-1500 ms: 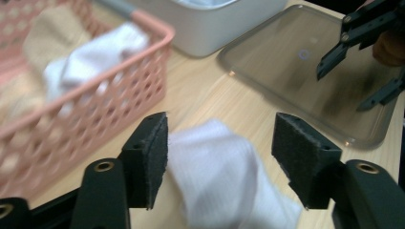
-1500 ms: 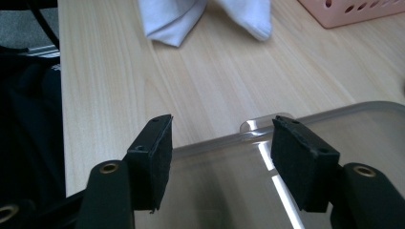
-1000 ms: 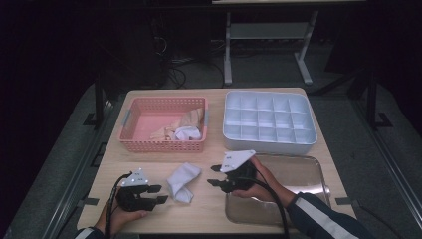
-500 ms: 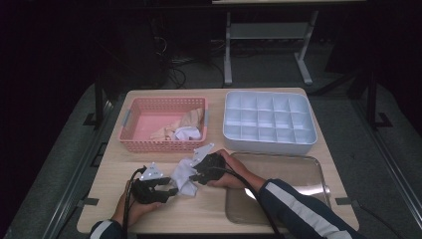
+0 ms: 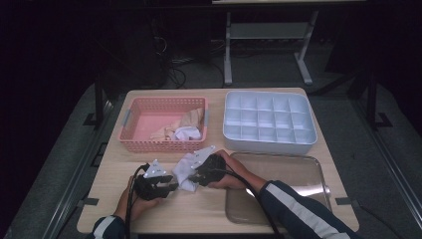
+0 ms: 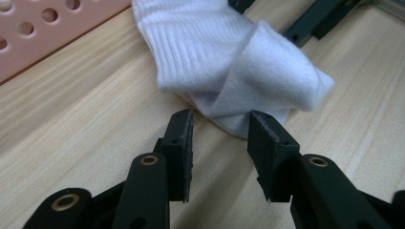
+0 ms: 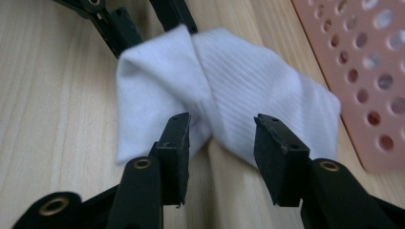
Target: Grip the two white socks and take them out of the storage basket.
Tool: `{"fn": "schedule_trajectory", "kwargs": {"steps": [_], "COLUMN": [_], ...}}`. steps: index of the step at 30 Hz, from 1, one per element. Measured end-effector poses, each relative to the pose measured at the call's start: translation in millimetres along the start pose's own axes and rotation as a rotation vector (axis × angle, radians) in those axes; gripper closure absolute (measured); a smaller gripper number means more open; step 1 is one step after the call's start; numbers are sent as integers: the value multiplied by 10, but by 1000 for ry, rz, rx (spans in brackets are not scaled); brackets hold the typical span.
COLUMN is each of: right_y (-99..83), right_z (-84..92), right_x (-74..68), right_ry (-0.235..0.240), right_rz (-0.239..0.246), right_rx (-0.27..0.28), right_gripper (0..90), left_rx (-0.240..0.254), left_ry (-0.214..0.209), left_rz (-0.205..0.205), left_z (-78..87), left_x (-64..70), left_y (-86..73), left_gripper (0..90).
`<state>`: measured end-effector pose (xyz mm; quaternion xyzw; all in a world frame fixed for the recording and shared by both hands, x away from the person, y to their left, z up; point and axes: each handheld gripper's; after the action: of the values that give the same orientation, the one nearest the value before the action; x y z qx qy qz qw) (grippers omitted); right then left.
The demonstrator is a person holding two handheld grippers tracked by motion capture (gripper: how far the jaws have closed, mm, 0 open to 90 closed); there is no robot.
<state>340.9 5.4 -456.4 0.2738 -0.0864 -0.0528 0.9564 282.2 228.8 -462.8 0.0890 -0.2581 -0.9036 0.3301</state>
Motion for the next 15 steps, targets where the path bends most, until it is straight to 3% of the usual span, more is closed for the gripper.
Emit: {"fn": "schedule_trajectory", "kwargs": {"steps": [1, 2, 4, 5, 6, 10, 11, 15], "right_y": [15, 30, 34, 31, 31, 9, 9, 2], "right_z": [-28, -57, -53, 11, 11, 325, 325, 601], "right_x": [-6, -26, -35, -31, -31, -39, -39, -79], "right_ry": [12, 15, 14, 19, 19, 24, 24, 16], "right_rz": [6, 18, 21, 31, 31, 20, 20, -11], "right_rx": [4, -1, -6, 6, 6, 62, 62, 68], "right_gripper": [681, 829, 861, 868, 868, 869, 869, 869], "left_rx": [2, 2, -3, -14, -14, -19, -11, 29], "left_ry": [1, 2, -1, 9, 9, 11, 13, 39], "left_rz": [4, 11, 10, -6, -6, -26, -14, 0], "left_z": [-4, -8, -6, 1, 1, 32, 52, 188], "left_x": [-3, -15, -22, -23, -23, -13, -11, -33], "left_y": [3, 15, 19, 21, 21, -4, -14, -27], "left_gripper": [624, 696, 745, 874, 900, 900, 900, 900]}}
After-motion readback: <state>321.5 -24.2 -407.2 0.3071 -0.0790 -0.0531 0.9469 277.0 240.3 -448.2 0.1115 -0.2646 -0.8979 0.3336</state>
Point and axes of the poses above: each handheld gripper's, and its own axes: z roughly backward along the jaws, y roughly out of its top, x roughly to its right, and after that the axes turned 11 degrees about -x, right-handed
